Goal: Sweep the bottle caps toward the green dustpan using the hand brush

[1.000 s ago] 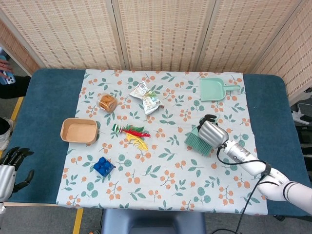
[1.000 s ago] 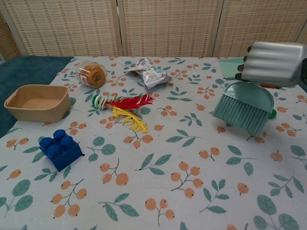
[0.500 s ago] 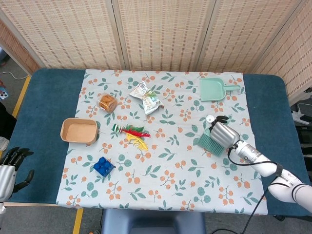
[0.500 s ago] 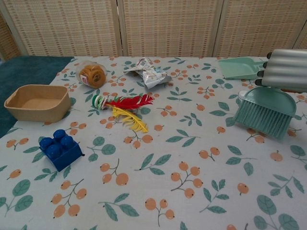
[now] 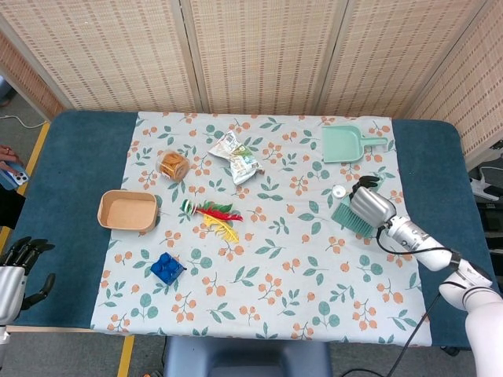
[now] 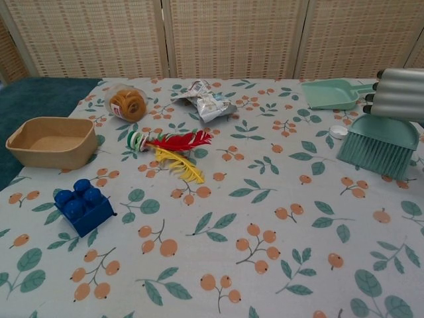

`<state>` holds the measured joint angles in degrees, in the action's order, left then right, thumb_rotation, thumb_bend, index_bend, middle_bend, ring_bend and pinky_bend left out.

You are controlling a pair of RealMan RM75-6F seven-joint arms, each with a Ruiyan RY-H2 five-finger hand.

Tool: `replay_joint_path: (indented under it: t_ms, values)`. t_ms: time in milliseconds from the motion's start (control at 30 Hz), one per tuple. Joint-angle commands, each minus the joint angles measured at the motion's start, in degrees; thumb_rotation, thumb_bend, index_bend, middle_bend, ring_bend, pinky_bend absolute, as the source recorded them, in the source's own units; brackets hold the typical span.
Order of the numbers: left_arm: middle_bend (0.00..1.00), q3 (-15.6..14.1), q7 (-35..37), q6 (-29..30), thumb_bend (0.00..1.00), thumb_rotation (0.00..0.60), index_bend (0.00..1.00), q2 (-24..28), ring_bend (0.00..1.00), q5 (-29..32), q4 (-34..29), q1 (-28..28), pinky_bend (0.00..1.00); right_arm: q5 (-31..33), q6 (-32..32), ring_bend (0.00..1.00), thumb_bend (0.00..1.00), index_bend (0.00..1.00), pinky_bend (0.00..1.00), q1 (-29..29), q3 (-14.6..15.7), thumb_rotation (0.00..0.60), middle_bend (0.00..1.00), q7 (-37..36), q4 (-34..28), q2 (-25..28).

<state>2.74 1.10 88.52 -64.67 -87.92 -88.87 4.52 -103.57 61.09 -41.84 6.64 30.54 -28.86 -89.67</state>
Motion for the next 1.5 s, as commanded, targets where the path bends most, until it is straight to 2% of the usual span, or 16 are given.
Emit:
replay_joint_path:
  t_ms: [33, 200, 400, 700, 1167, 1333, 1500]
  values:
    - [0.21, 0.0, 0.1, 0.0, 0.38, 0.600, 0.27, 0.0, 0.13, 0.1, 0.0, 0.0, 0.36, -0.6, 2.0, 0.55, 1.00, 0.74, 0.51, 0.9, 0.8, 0.600, 0.68, -4.5, 12.6, -8.1]
    - [0.21, 0.1, 0.4, 0.0, 0.37, 0.600, 0.27, 0.0, 0.13, 0.2, 0.1, 0.0, 0.36, -0.2, 1.5, 0.55, 1.00, 0.74, 0.52, 1.1, 1.2, 0.600, 0.68, -6.1, 20.5, -12.8]
    - [0.21, 0.1, 0.3, -0.1, 0.37, 0.600, 0.27, 0.1, 0.13, 0.4, 0.1, 0.0, 0.36, 0.6, -1.8, 0.55, 1.00, 0.74, 0.52, 0.0, 1.3, 0.600, 0.68, -5.3, 24.2, -14.7]
    - [0.21, 0.1, 0.0, -0.2, 0.37, 0.600, 0.27, 0.1, 0.13, 0.5, 0.0, -0.1, 0.36, 2.2, -7.0, 0.55, 1.00, 0.74, 0.52, -2.0, 0.9, 0.600, 0.68, -2.0, 25.8, -14.1]
    - [0.21, 0.1, -1.0, 0.1, 0.37, 0.600, 0.27, 0.3, 0.13, 0.7, -0.6, -0.5, 0.36, 3.3, -8.4, 0.55, 1.00, 0.73, 0.52, -2.0, 1.0, 0.600, 0.68, 4.8, 26.5, -11.5]
    - [0.21, 0.1, -1.1, 0.0, 0.37, 0.600, 0.27, 0.3, 0.13, 0.8, -0.7, -0.5, 0.36, 5.4, -6.5, 0.55, 1.00, 0.73, 0.52, -2.0, -0.8, 0.600, 0.68, 3.5, 25.1, -11.7]
    - [0.21, -0.1, -1.3, -0.1, 0.37, 0.600, 0.27, 0.3, 0.13, 0.6, -0.8, -0.5, 0.35, 9.6, -1.4, 0.55, 1.00, 0.73, 0.52, -2.6, -4.9, 0.600, 0.68, -4.3, 23.7, -13.6]
